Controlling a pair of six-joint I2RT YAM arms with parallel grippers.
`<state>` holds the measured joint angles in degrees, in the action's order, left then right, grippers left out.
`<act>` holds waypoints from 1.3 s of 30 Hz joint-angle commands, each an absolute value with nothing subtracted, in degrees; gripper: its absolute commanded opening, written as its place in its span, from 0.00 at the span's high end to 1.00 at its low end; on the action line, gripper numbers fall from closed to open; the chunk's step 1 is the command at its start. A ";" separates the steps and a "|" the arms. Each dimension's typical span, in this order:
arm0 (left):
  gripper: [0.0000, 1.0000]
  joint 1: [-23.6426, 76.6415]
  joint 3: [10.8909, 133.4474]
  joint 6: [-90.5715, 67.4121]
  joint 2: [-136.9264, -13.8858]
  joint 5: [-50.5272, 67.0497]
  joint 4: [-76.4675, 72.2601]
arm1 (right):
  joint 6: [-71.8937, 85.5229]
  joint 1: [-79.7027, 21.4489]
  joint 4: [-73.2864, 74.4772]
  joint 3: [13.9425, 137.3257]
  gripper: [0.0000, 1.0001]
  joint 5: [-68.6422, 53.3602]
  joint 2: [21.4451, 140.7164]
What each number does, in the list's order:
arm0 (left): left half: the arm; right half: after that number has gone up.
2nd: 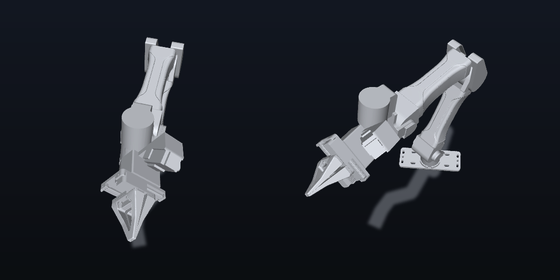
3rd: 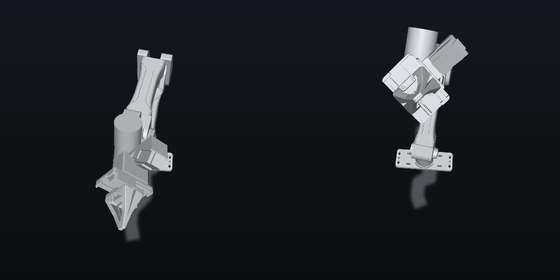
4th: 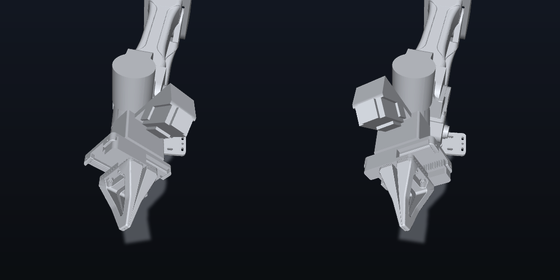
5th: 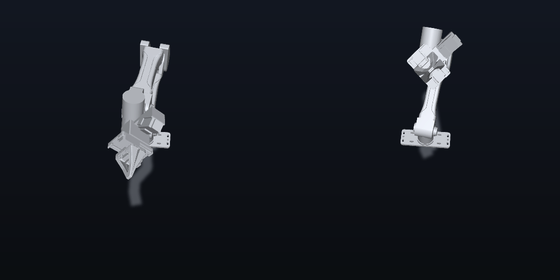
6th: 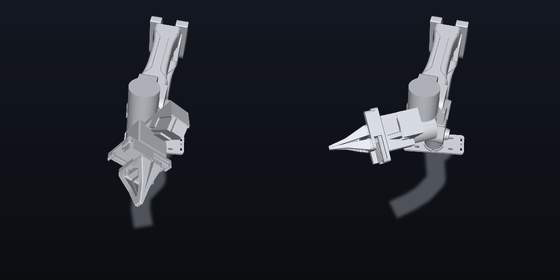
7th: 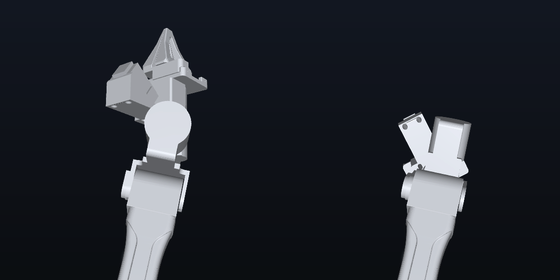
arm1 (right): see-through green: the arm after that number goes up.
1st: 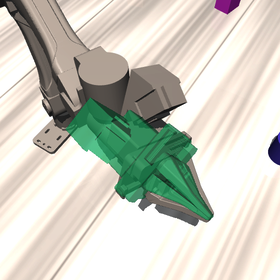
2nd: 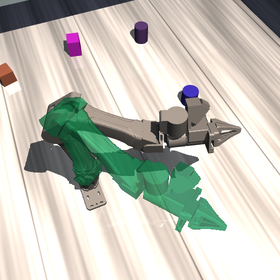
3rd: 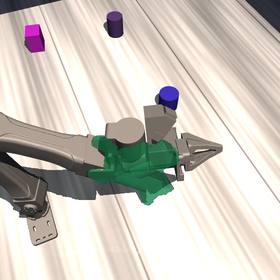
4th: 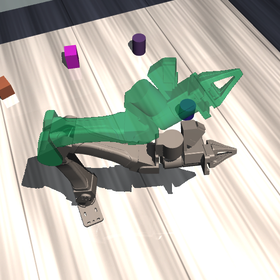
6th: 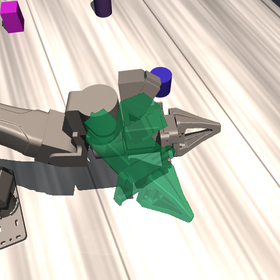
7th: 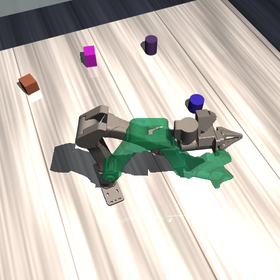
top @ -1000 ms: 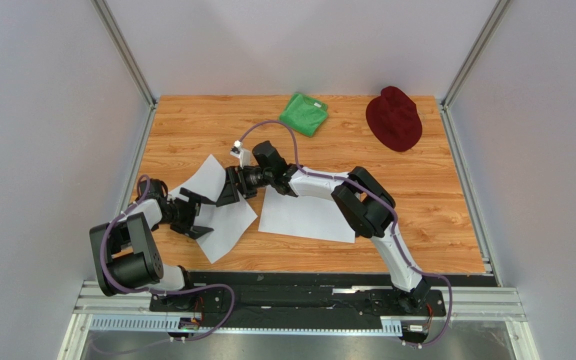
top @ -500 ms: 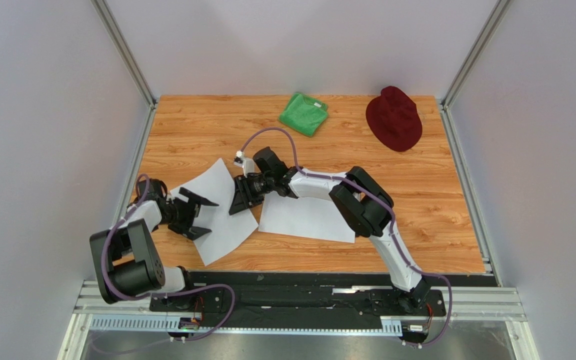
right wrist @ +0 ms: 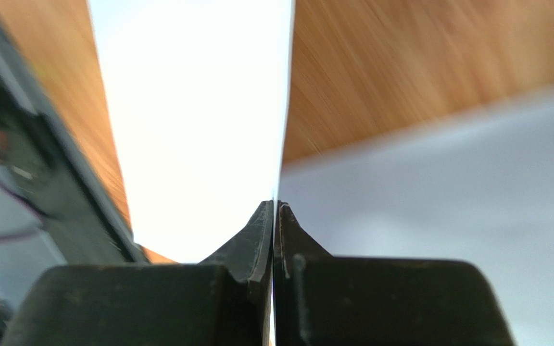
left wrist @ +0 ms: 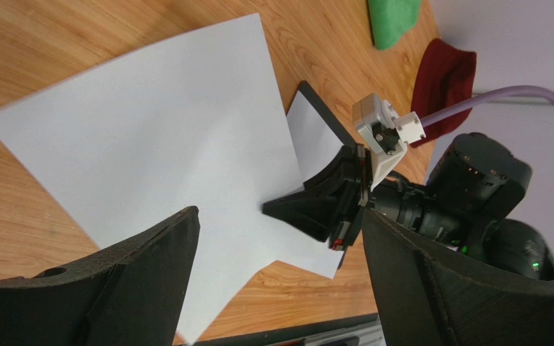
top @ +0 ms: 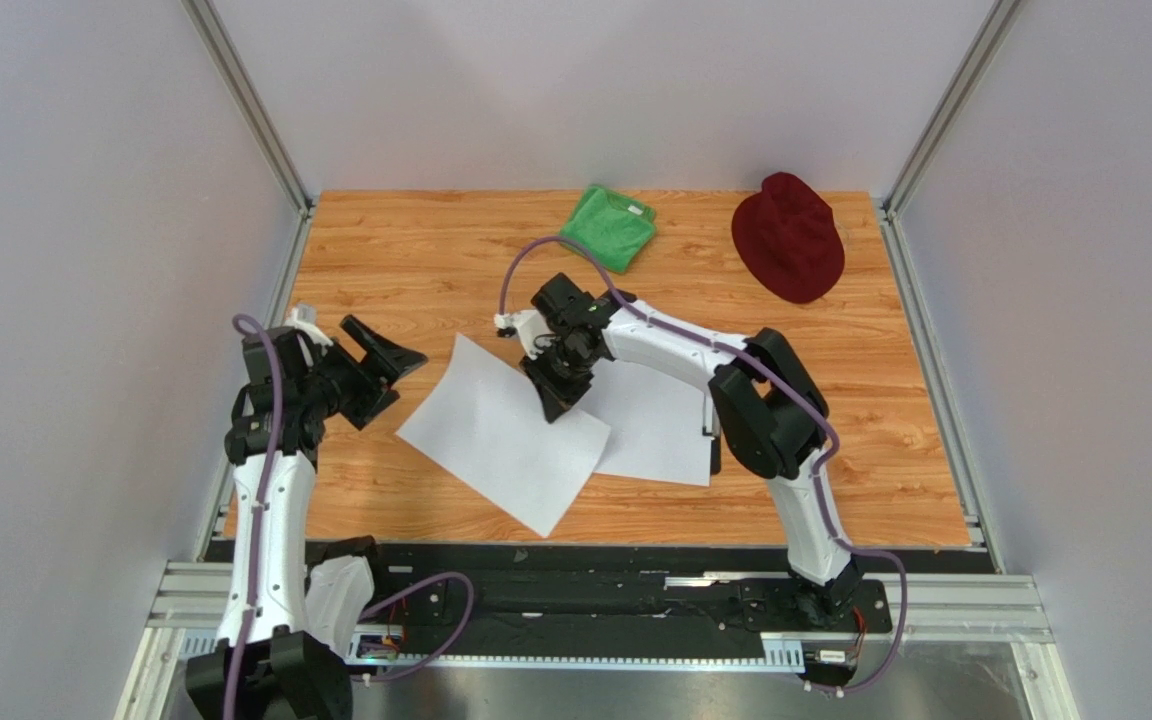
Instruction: Put the files into the folder
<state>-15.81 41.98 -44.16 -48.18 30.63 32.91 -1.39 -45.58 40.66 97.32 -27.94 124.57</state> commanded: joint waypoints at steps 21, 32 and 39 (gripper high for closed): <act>0.12 -3.78 43.51 -42.89 -55.46 29.00 29.88 | -42.10 -37.88 50.63 91.50 0.90 5.44 118.13; 0.12 -3.52 42.71 -43.06 -54.58 30.94 29.18 | -40.87 -37.88 39.65 90.44 0.40 15.38 117.25; 0.12 -1.50 42.98 -44.29 -54.58 30.94 27.69 | -14.60 -35.96 41.57 90.88 0.00 19.68 102.52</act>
<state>-3.07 42.15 -44.10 -55.24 29.98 30.55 -34.85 -37.65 43.68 90.45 14.15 115.79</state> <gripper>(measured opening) 0.880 0.998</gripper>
